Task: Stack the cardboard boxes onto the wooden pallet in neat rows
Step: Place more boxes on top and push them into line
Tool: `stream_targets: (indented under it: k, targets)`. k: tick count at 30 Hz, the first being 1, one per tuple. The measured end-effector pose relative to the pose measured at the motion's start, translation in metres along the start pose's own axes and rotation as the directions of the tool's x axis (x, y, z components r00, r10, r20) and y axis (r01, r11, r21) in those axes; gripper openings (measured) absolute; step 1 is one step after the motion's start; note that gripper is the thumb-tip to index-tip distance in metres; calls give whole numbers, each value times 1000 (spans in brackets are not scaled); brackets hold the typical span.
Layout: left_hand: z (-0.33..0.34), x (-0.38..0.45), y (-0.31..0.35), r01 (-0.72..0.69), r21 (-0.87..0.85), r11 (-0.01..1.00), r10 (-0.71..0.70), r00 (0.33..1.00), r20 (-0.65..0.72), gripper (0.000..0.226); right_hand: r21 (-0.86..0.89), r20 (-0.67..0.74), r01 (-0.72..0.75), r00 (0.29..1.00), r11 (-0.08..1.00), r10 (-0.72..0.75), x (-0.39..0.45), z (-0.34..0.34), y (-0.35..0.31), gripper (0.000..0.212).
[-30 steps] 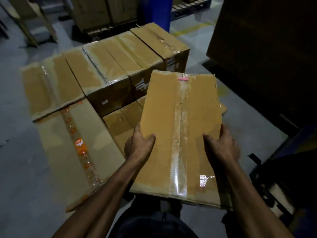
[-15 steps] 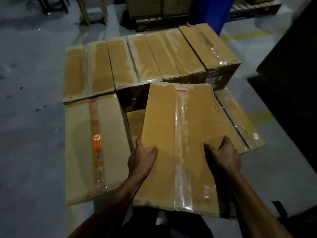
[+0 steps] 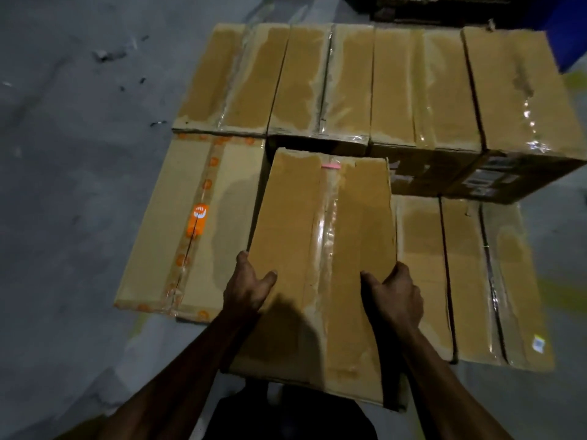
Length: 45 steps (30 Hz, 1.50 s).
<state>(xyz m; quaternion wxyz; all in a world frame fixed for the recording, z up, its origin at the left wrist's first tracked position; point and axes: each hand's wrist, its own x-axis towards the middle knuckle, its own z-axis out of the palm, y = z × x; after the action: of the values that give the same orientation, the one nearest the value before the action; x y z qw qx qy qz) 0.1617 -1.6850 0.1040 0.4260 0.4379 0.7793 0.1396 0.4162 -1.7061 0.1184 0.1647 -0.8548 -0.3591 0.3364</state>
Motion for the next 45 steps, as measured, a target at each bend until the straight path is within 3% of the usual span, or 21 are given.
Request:
stream_targets:
  k: [8,13,20,26,29,32,34,38,45]
  targets:
    - [4,27,-6,-20,10,1000,20,1000,-16,94,31,12,60,998,998,-60,29,24,-2,53]
    - [12,41,-14,-28,25,999,30,996,-88,104,37,-5,72,997,997,-72,40,41,-2,60]
    - [26,62,-32,-41,39,998,46,987,-156,126,84,-60,87,995,993,-82,52,70,7,53]
    - [33,82,-47,-89,312,946,146,976,-163,115,41,-80,60,995,997,-56,61,93,17,63]
    - [36,86,-48,-139,384,913,222,958,-180,90,-11,-77,61,995,998,-62,67,102,19,65]
    - [39,95,-56,-123,469,874,182,980,-82,90,-46,-60,66,996,997,-69,68,103,18,70]
    - [38,92,-53,-97,557,825,179,979,-94,94,-54,-43,83,995,995,-85,66,100,16,72]
    - [27,89,-56,-154,534,831,186,983,-6,99,-153,22,112,994,982,-110,54,96,9,85]
    - [8,36,-99,-329,617,715,281,943,177,93,-461,209,330,943,824,-261,-13,97,52,90]
